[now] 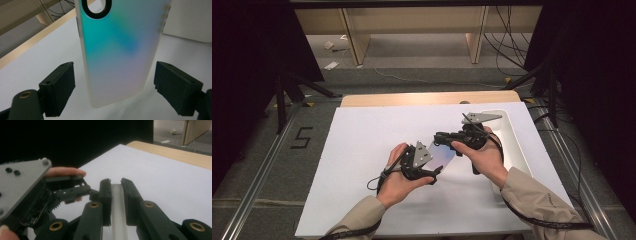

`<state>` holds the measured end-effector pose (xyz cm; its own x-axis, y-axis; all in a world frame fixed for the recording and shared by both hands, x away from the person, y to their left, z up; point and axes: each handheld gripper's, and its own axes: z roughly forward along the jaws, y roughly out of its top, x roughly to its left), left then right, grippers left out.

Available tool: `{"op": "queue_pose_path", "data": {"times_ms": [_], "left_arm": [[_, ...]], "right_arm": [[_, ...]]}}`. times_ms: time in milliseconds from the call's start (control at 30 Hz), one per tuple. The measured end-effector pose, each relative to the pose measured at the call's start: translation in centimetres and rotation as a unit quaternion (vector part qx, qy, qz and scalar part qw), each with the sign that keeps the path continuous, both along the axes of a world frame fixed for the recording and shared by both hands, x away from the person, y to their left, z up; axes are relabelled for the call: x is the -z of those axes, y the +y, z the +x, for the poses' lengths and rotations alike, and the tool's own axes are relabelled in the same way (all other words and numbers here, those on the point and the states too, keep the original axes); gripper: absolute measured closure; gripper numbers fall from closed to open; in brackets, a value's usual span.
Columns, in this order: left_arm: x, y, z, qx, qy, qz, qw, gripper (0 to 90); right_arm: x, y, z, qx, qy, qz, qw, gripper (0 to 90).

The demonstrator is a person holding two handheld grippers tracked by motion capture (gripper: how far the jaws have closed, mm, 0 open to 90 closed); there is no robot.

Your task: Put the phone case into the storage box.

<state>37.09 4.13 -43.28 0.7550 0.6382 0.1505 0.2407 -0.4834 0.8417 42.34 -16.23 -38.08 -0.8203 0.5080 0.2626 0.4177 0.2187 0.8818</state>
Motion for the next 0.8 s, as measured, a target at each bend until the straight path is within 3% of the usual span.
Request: {"op": "queue_pose_path", "data": {"times_ms": [167, 333, 633, 800], "left_arm": [[0.1, 0.6, 0.2, 0.012, 0.013, -0.023, 0.9996, 16.0], [0.1, 0.9, 0.1, 0.028, 0.019, -0.029, 0.999, 16.0], [0.3, 1.2, -0.4, 0.054, 0.027, -0.031, 0.9977, 18.4], [0.5, 1.3, -0.7, 0.064, 0.029, -0.029, 0.9971, 19.5]], "right_arm": [[-0.3, -0.2, 0.1, -0.023, 0.002, -0.01, 0.9997, 80.1], [-0.7, -0.6, 0.4, -0.051, -0.007, -0.027, 0.9983, 80.1], [-1.6, -1.1, 0.6, -0.115, -0.033, -0.065, 0.9907, 80.0], [-1.5, -0.9, 0.4, -0.15, -0.038, -0.087, 0.984, 80.0]]}}
